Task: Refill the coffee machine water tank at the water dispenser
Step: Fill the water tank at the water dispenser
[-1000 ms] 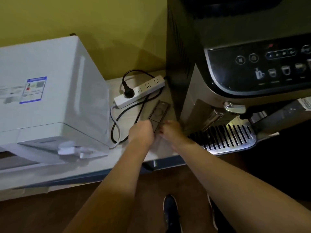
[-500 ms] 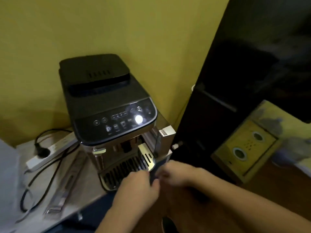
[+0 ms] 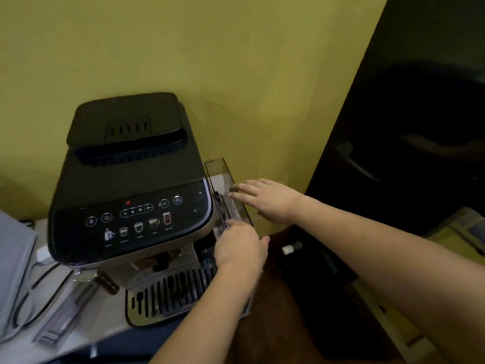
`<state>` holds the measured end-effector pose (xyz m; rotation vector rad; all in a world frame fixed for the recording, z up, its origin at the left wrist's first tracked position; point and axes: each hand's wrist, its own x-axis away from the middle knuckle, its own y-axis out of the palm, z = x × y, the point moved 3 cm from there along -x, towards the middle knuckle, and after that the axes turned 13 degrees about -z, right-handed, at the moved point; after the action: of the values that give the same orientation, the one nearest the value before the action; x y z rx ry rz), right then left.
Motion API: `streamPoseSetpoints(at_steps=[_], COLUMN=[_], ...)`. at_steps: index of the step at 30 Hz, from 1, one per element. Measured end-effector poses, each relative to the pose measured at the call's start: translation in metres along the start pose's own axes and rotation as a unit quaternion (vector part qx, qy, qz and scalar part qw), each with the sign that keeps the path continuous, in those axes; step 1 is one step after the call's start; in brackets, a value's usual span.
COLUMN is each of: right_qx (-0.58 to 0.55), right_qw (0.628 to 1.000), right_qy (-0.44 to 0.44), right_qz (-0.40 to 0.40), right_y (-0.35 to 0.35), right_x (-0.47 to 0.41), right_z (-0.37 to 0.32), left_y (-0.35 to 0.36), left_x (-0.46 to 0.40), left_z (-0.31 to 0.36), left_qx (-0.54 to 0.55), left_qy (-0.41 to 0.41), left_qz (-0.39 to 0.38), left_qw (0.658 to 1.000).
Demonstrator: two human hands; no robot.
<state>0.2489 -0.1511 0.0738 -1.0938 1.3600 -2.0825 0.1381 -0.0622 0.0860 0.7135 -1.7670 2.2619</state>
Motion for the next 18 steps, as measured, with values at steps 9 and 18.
streamPoseSetpoints(at_steps=[9,18], right_qx=[0.141,0.162], right_qw=[0.980,0.971], right_qy=[-0.143,-0.173], right_qz=[0.011,-0.015], right_y=[0.006,-0.014], right_x=[-0.069,-0.035], right_z=[0.016,0.012], left_y=[0.011,0.009], left_x=[-0.022,0.013], left_z=[0.002,0.001], left_qx=[0.019,0.013], left_qy=[-0.064,-0.034], left_qz=[0.037,0.048], left_qw=[0.997,0.998])
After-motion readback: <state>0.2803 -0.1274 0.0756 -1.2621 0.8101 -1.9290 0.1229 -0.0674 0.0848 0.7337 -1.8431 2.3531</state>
